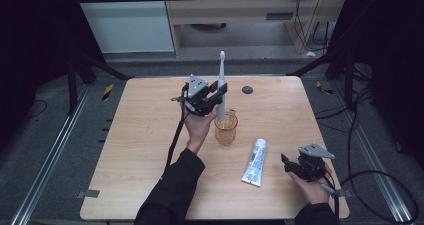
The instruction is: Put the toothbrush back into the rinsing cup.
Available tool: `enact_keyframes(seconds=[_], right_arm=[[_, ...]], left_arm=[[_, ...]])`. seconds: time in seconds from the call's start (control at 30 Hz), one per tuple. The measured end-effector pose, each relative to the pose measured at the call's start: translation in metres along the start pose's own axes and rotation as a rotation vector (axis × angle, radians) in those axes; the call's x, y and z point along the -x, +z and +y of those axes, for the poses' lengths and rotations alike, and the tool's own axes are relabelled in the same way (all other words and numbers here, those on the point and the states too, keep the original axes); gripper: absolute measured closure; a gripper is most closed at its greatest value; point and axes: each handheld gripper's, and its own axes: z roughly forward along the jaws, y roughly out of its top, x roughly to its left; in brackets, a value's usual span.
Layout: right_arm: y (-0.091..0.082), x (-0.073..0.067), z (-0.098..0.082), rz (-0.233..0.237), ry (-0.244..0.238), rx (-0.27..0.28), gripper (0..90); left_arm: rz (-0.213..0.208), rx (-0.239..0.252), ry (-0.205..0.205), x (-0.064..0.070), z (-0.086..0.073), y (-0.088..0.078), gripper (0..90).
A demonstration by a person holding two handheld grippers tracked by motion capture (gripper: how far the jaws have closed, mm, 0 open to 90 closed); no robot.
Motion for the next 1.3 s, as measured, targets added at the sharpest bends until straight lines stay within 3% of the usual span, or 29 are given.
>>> enact_keyframes(seconds=[0.97,1.3], right_arm=[[0.001,0.000,0.000,-0.002,-0.004,-0.006,29.5],[0.001,-0.001,-0.001,-0.003,-0.008,-0.011,29.5]], left_arm=[[-0.032,-0.049,0.026,-0.005,-0.050,0.013,67.2],[-0.039,-0.051,0.035,-0.005,-0.067,0.011,67.2]])
